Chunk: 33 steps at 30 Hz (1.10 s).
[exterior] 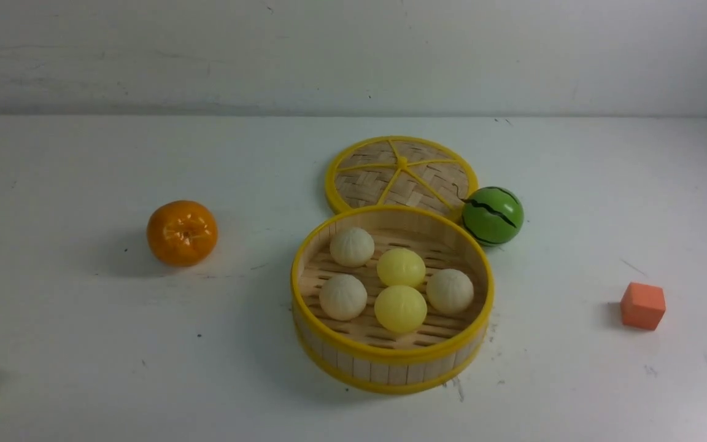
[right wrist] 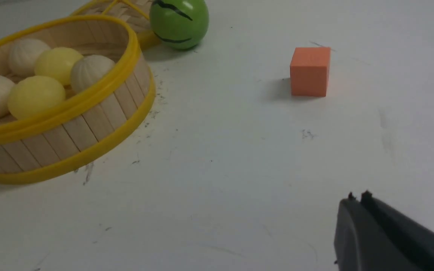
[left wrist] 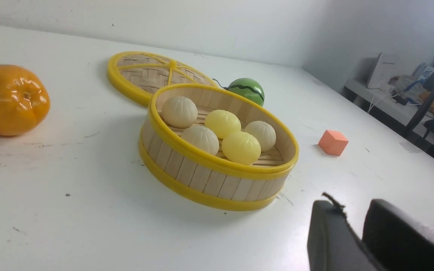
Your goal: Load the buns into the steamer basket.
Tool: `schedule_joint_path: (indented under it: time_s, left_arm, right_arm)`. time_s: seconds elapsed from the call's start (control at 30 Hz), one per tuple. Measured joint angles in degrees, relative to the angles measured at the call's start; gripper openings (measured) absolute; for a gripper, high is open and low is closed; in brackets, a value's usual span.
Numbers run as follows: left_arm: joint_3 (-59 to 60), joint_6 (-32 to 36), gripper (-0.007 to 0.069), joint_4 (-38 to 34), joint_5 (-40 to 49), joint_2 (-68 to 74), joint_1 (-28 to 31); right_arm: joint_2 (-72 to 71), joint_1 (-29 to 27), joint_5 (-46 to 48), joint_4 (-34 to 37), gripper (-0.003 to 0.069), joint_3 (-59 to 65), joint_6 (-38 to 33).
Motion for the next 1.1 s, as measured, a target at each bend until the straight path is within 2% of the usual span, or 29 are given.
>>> schedule_joint_path:
  time_s: [0.47,0.53,0.67,0.8,0.9,0.97,1.1]
  left_arm:
    - [0.19,0.00,0.0147,0.00,0.29,0.00,0.00]
    - [1.34,0.00,0.0147,1.01,-2.02,0.00,0.78]
    - [4.55,0.00,0.0147,1.98,-10.19,0.00,7.61]
    - [8.55,-4.31,0.0127,2.16,-13.48,0.00,18.71]
    - [9.11,-7.77,0.0053,3.00,-8.94,-0.05,23.78]
    - [9.21,-7.41,-0.0001,3.47,-3.36,-0.05,24.47]
    - [9.53,-5.89,-0.0013,3.67,4.38,-0.05,24.65]
  right_arm:
    - [0.00,0.00,0.05,0.04,-0.0001,0.00,0.17]
    - [0.00,0.00,0.05,0.04,0.0000,0.00,0.22]
    - [0.00,0.00,0.05,0.04,0.0001,-0.04,0.22]
    - [0.00,0.00,0.05,0.04,0.0002,-0.04,0.22]
    - [0.00,0.00,0.05,0.04,0.0004,-0.04,0.28]
    - [0.00,0.00,0.05,0.04,0.0008,-0.04,0.32]
    - [0.00,0.00,0.05,0.04,0.0011,-0.04,0.35]
